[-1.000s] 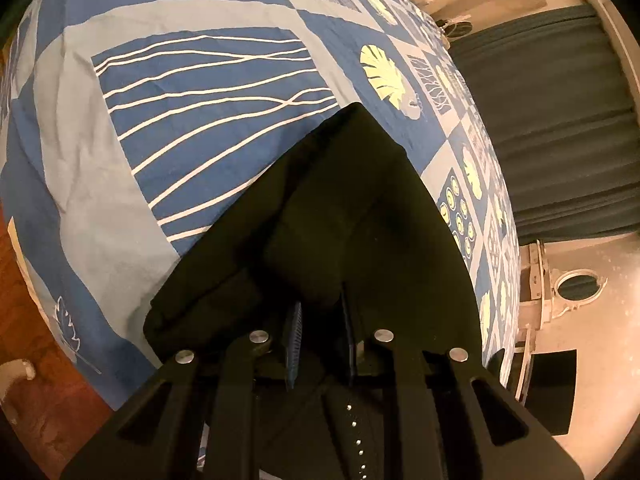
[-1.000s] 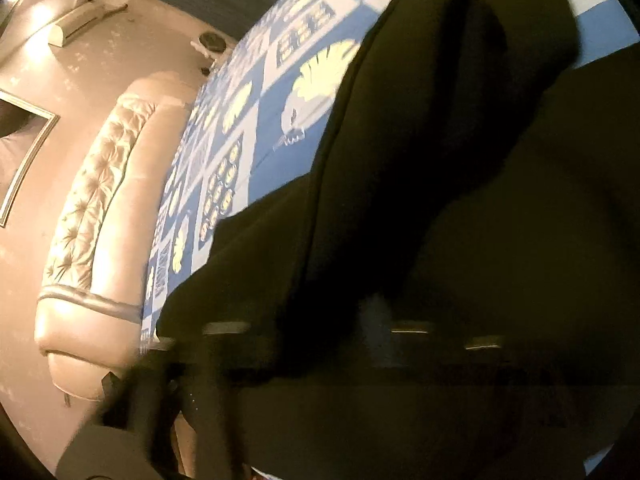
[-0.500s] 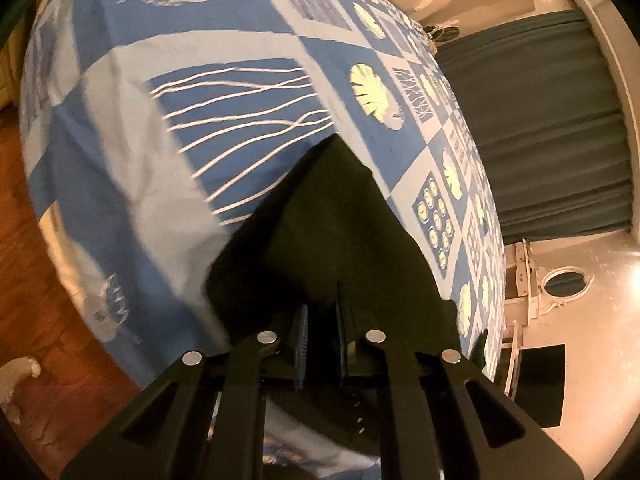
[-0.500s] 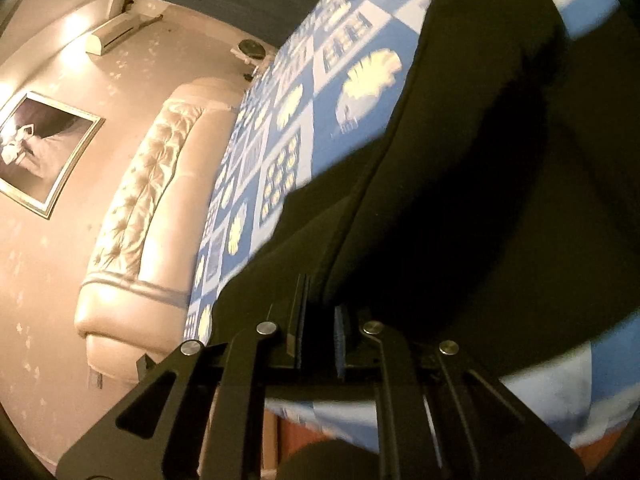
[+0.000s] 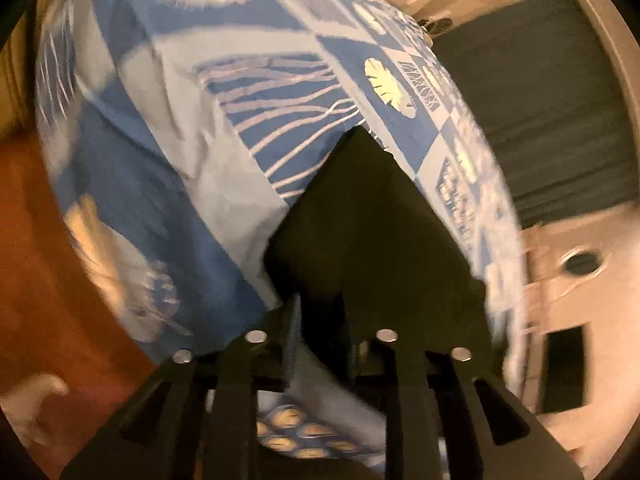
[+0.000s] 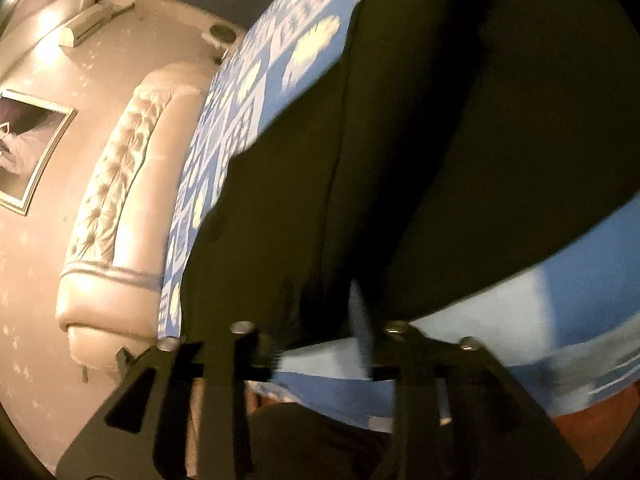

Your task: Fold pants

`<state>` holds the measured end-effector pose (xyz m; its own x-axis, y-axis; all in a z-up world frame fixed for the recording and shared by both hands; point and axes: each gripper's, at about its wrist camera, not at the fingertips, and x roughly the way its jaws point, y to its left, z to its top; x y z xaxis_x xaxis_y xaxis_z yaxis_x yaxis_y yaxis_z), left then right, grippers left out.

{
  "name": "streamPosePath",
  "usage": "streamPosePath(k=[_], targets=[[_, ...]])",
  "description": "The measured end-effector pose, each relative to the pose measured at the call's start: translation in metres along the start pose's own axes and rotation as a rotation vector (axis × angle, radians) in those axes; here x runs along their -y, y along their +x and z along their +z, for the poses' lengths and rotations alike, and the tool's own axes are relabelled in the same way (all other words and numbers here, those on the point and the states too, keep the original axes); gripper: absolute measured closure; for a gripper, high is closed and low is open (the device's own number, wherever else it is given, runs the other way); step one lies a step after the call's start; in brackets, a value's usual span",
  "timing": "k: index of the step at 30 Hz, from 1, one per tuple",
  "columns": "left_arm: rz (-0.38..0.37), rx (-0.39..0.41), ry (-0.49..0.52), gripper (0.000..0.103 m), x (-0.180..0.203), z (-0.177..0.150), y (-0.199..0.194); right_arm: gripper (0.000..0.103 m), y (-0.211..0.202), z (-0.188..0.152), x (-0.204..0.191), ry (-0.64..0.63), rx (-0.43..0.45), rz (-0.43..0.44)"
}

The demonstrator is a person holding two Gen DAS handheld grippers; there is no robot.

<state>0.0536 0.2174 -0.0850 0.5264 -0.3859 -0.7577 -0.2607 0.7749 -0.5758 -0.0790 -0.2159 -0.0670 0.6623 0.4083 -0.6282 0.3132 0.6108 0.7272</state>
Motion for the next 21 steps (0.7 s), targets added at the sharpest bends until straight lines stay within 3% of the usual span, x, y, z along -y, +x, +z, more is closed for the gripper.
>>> streamPosePath(k=[2,5,7,10,14,17,21], targets=[[0.077,0.034,0.097,0.072,0.015,-0.006,-0.011,0.060,-0.015,0.026,-0.001,-0.025,0.063,-0.046],[0.103,0.066,0.191,0.060,0.039,-0.012,-0.021,0.044,-0.019,0.081,-0.010,-0.053,0.129,-0.111],[0.068,0.058,0.230,0.056,0.061,-0.015,-0.022,0.037,-0.010,0.128,-0.025,-0.096,0.168,-0.170],[-0.022,-0.008,0.269,0.036,0.096,-0.021,-0.010,0.035,0.031,0.204,-0.064,-0.190,0.160,-0.322],[-0.102,-0.106,0.313,0.036,0.135,-0.036,0.024,0.035,0.115,0.288,-0.115,-0.312,0.124,-0.593],[-0.128,-0.186,0.317,0.036,0.154,-0.051,0.053,0.035,0.169,0.319,-0.120,-0.359,0.085,-0.718],[-0.142,-0.253,0.317,0.036,0.164,-0.064,0.082,0.035,0.214,0.344,-0.103,-0.356,0.031,-0.823]])
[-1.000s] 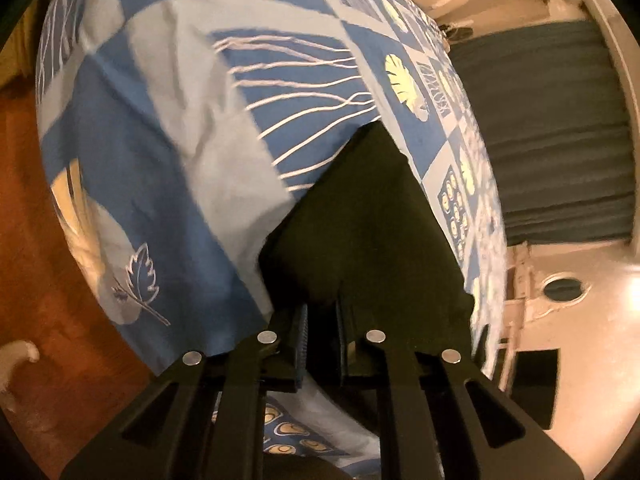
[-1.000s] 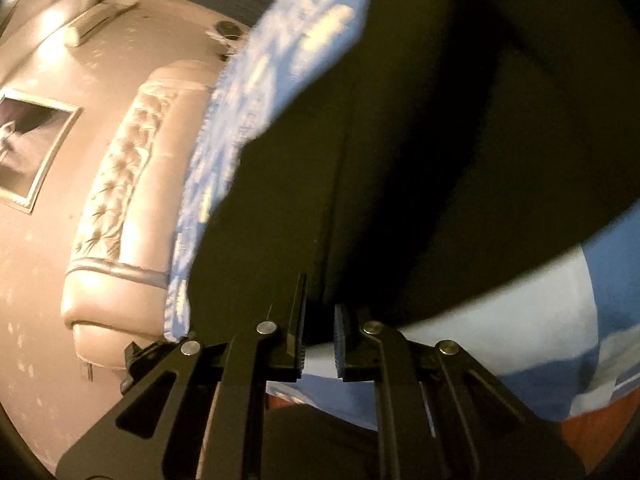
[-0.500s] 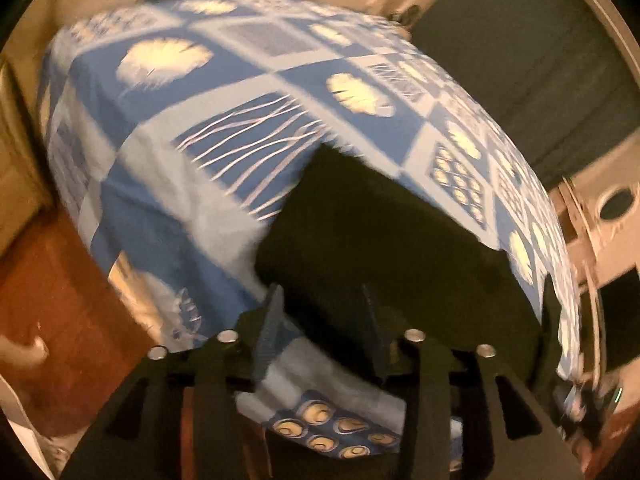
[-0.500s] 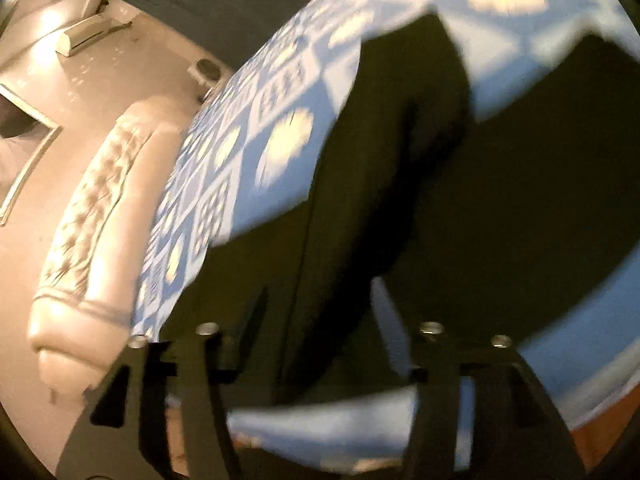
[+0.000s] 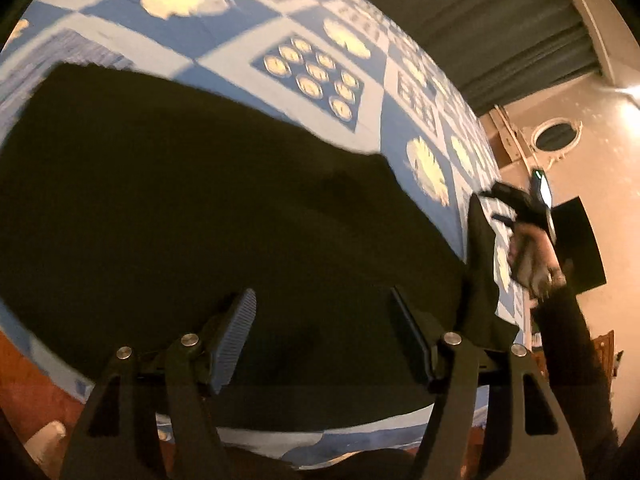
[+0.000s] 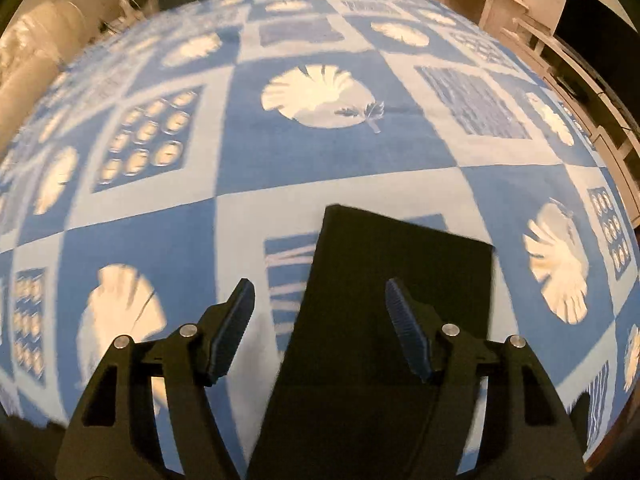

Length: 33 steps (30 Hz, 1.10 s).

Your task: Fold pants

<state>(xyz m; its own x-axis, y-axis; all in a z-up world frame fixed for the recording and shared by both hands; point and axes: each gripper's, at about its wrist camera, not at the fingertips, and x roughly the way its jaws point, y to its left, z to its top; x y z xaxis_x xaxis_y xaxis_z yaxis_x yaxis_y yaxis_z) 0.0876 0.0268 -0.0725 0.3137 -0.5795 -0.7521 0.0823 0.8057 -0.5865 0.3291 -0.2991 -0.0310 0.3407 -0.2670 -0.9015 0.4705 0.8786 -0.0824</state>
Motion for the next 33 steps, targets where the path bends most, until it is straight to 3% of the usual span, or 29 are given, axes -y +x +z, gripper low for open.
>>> streamPosePath(k=[3,5,7,9,18,23,27,30,33], targets=[[0.011,-0.001,0.019,0.033,0.001,-0.005,0.006,0.036,0.024,0.003,-0.006,-0.040,-0.054,-0.060],[0.007,0.001,0.031,0.028,0.003,-0.006,0.006,0.045,0.027,-0.004,0.007,0.028,-0.043,-0.021],[0.013,0.003,0.050,0.025,0.007,-0.007,0.007,0.075,0.021,-0.010,0.019,0.040,-0.011,-0.001],[0.040,0.000,0.073,0.024,0.011,-0.008,0.008,0.095,0.011,-0.016,0.028,0.052,0.012,0.046],[0.082,-0.042,0.108,0.023,0.029,-0.011,0.013,0.095,-0.089,-0.061,0.112,0.154,0.231,0.278],[0.098,-0.060,0.099,0.023,0.041,-0.015,0.020,0.095,-0.109,-0.098,0.167,0.236,0.238,0.345],[0.100,-0.077,0.125,0.023,0.056,-0.020,0.027,0.095,-0.085,-0.133,0.212,0.317,0.154,0.413],[0.113,-0.083,0.134,0.023,0.065,-0.026,0.033,0.084,-0.076,-0.156,0.240,0.358,0.113,0.478],[0.110,-0.088,0.139,0.023,0.072,-0.032,0.035,0.067,-0.084,-0.173,0.276,0.417,0.164,0.495]])
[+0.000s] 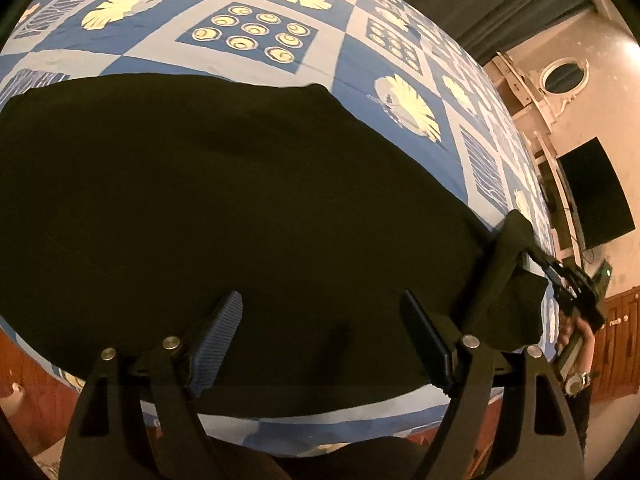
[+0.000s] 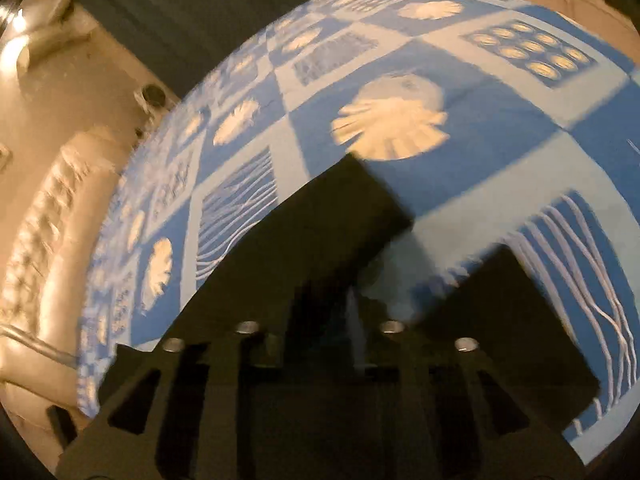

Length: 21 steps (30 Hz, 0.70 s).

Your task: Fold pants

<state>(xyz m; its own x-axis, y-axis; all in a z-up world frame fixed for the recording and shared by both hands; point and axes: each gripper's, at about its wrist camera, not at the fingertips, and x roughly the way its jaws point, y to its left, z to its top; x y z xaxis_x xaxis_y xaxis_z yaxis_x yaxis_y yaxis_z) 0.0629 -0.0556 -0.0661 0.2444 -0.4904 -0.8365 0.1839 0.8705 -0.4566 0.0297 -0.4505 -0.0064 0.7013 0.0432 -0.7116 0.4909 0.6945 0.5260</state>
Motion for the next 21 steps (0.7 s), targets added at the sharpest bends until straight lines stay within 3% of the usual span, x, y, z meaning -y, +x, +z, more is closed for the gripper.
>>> streamPosePath(k=[1,3,7,11,14,15,16,17,18,21], targets=[[-0.001,-0.002,-0.003,0.023,0.002,-0.001,0.001,0.059,-0.009,0.002,0.010,0.005,0.021,-0.021],[-0.009,-0.006,-0.014,0.023,0.005,-0.004,0.003,0.058,-0.021,0.008,0.037,0.014,0.044,-0.090],[-0.012,0.000,-0.018,0.023,0.012,-0.009,0.005,0.058,-0.012,0.011,0.079,0.032,-0.041,-0.097],[-0.024,0.004,-0.027,0.022,0.019,-0.015,0.008,0.051,0.005,-0.003,0.076,-0.072,-0.081,-0.110],[-0.047,-0.005,-0.048,0.022,0.022,-0.022,0.012,0.048,0.012,-0.011,0.061,-0.203,-0.095,-0.194],[-0.045,-0.003,-0.053,0.022,0.023,-0.025,0.015,0.055,0.013,-0.013,0.058,-0.231,-0.099,-0.217],[-0.040,0.002,-0.053,0.021,0.025,-0.027,0.015,0.071,0.015,-0.014,0.054,-0.260,-0.115,-0.220],[-0.034,0.010,-0.047,0.019,0.027,-0.029,0.016,0.078,0.013,-0.014,0.055,-0.271,-0.126,-0.216],[-0.029,0.018,-0.037,0.018,0.030,-0.031,0.016,0.093,0.011,-0.013,0.054,-0.278,-0.137,-0.203],[-0.032,0.023,-0.012,0.018,0.039,-0.035,0.016,0.094,0.001,-0.005,0.050,-0.323,-0.108,-0.264]])
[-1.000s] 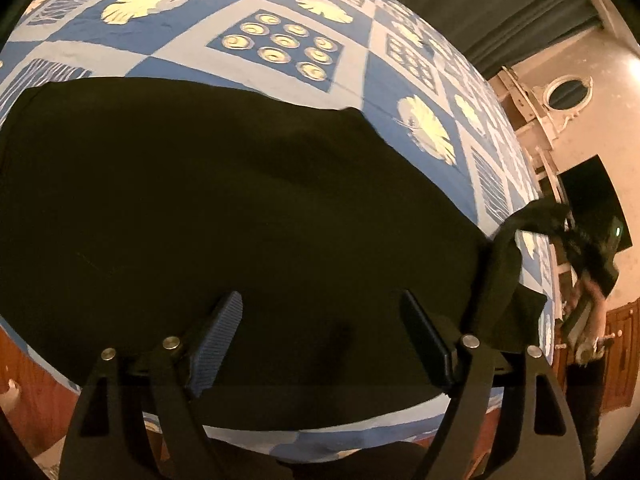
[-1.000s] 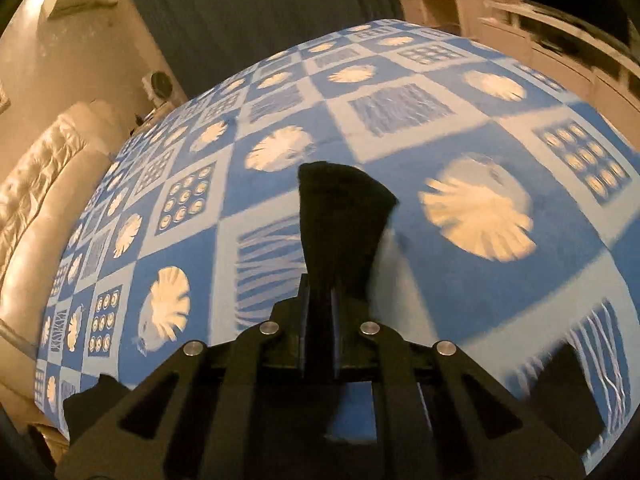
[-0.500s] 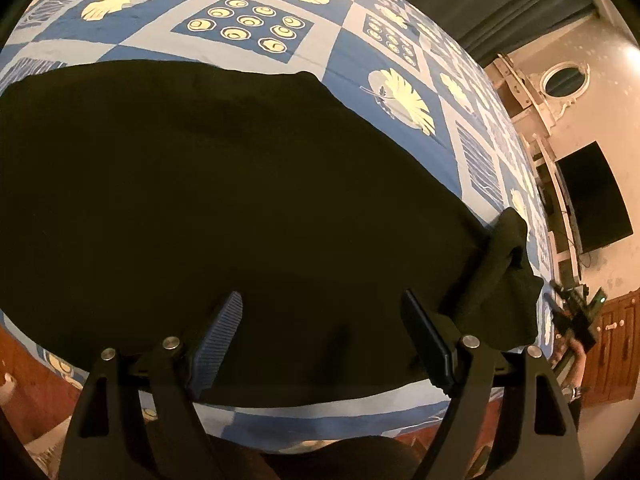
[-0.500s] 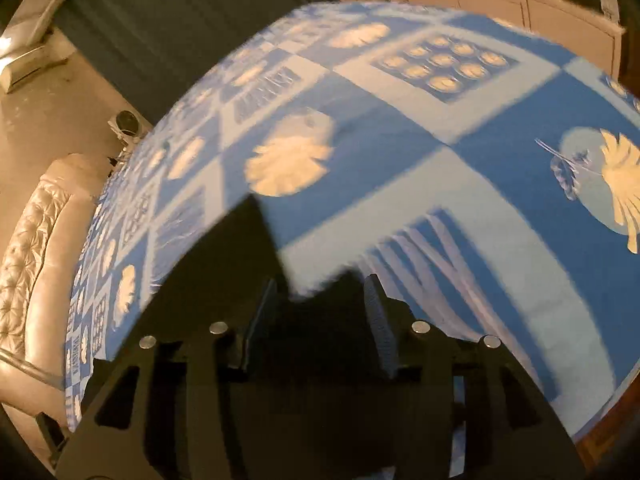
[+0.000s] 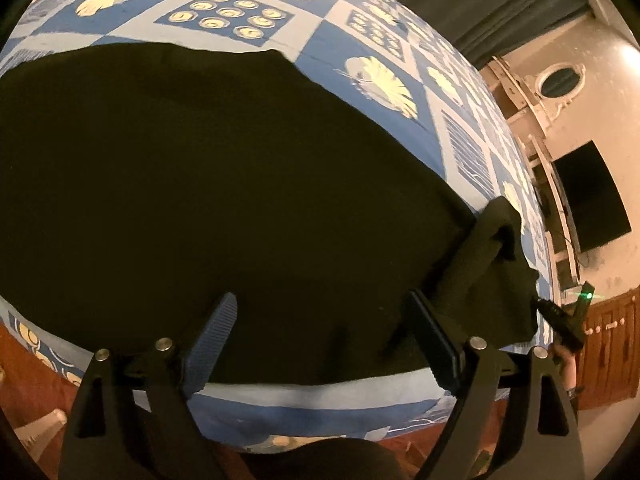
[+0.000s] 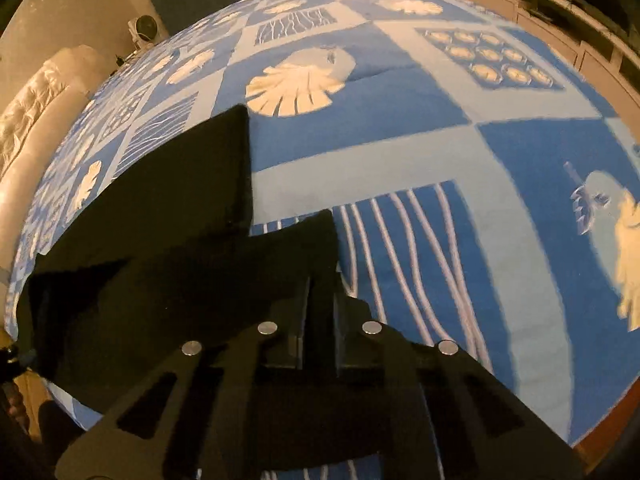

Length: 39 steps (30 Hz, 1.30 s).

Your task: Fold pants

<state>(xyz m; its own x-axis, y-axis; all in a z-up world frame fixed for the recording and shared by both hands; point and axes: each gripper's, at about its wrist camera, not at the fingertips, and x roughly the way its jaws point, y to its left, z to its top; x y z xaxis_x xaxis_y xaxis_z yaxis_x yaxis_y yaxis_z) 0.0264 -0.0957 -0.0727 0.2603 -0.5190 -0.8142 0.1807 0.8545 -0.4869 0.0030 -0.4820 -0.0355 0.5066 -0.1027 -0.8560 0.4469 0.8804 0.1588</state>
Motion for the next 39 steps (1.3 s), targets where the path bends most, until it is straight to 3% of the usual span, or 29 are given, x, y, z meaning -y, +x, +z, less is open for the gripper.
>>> streamPosePath(k=[2,4,6,8,9,10,11,14,17,18,19,20,23,26,27,28,30,32,34,37,39], targets=[[-0.021,-0.008,0.006,0.018,0.005,-0.002,0.000,0.094,-0.006,0.003,0.011,0.008,0.018,-0.067],[-0.036,-0.013,0.015,0.018,0.009,-0.005,0.002,0.093,0.003,0.000,0.024,0.059,-0.027,-0.053],[-0.038,-0.020,0.021,0.018,0.012,-0.006,0.005,0.090,0.001,-0.005,0.029,0.091,-0.015,-0.030],[-0.041,-0.020,0.022,0.018,0.013,-0.007,0.005,0.070,-0.008,-0.009,0.039,0.170,-0.008,0.007],[-0.046,-0.021,0.022,0.018,0.013,-0.007,0.005,0.047,-0.012,-0.012,0.046,0.221,-0.002,0.035],[-0.051,-0.024,0.022,0.018,0.012,-0.007,0.005,0.035,-0.018,-0.018,0.053,0.264,0.014,0.045],[-0.059,-0.026,0.018,0.018,0.011,-0.007,0.004,0.033,-0.025,-0.026,0.061,0.311,0.015,0.026],[-0.079,-0.031,0.000,0.018,0.009,-0.006,0.005,0.032,-0.036,-0.047,0.076,0.376,0.003,0.041],[-0.082,-0.030,-0.009,0.018,0.009,-0.006,0.004,0.031,-0.040,-0.069,0.082,0.438,-0.009,0.125],[-0.082,-0.027,-0.004,0.018,0.010,-0.007,0.004,0.035,-0.041,-0.072,0.078,0.414,-0.012,0.114],[-0.080,-0.025,0.001,0.018,0.012,-0.008,0.004,0.073,-0.041,-0.073,0.068,0.342,-0.025,0.084],[-0.075,-0.022,0.007,0.018,0.014,-0.009,0.004,0.091,-0.038,-0.073,0.061,0.297,-0.049,0.093],[-0.067,-0.024,0.038,0.018,0.022,-0.014,0.005,0.090,-0.042,-0.071,0.061,0.256,-0.043,0.051],[-0.061,-0.023,0.058,0.018,0.027,-0.017,0.006,0.085,-0.070,-0.065,0.064,0.326,0.075,-0.047],[-0.060,-0.024,0.061,0.018,0.028,-0.019,0.008,0.070,-0.080,-0.063,0.062,0.357,0.127,0.004],[-0.055,-0.025,0.063,0.018,0.029,-0.019,0.009,0.048,-0.086,-0.062,0.059,0.400,0.158,0.094],[-0.045,-0.026,0.065,0.018,0.030,-0.020,0.014,0.034,-0.080,-0.055,0.042,0.482,0.149,0.311],[-0.044,-0.021,0.056,0.017,0.030,-0.020,0.017,0.034,-0.052,-0.045,0.021,0.540,0.081,0.481],[-0.048,-0.013,0.039,0.017,0.029,-0.020,0.017,0.034,-0.029,-0.038,0.010,0.586,0.044,0.531],[-0.063,-0.013,0.025,0.016,0.026,-0.020,0.017,0.043,0.004,-0.030,-0.002,0.645,0.003,0.518],[-0.080,-0.008,0.009,0.016,0.023,-0.020,0.017,0.049,0.018,-0.027,-0.007,0.685,0.022,0.530]])
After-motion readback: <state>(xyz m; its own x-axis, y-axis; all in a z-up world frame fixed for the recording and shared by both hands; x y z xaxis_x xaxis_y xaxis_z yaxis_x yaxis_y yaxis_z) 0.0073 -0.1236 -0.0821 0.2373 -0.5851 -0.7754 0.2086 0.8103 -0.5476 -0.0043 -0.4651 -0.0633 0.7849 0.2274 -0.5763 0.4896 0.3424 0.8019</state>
